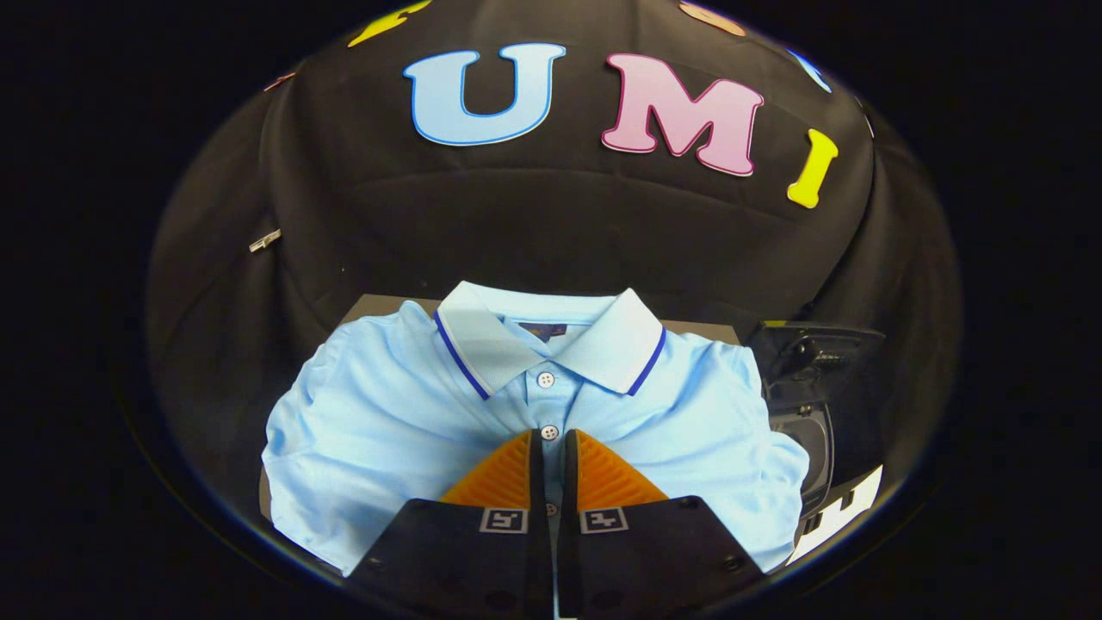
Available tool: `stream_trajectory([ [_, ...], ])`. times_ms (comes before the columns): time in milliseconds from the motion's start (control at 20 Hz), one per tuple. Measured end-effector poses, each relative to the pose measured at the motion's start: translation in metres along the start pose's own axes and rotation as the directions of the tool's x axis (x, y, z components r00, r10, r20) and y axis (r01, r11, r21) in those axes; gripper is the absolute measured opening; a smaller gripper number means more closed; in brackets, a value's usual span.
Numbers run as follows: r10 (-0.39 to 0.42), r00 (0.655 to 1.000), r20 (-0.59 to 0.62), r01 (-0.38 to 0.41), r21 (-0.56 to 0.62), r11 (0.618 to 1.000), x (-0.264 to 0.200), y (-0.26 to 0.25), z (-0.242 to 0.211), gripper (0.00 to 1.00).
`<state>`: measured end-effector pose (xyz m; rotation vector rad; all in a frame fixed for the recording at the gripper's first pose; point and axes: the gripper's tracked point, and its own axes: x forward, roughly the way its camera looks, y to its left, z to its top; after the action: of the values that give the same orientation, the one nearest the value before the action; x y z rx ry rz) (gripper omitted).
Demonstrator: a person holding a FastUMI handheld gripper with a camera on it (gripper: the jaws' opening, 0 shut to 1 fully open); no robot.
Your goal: Put the clothes into the washing machine and then close the washing machine lid.
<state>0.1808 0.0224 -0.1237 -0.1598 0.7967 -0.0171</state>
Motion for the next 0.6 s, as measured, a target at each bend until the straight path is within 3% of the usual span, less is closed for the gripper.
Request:
stream_trajectory([
  [150, -0.005, 0.999, 0.033, 0.006, -0.029, 1.000, -0.005, 0.001, 0.003, 0.08],
  [600, 0.015, 0.981, 0.192, -0.021, 0.028, 0.999, -0.036, 0.001, 0.035, 0.07],
])
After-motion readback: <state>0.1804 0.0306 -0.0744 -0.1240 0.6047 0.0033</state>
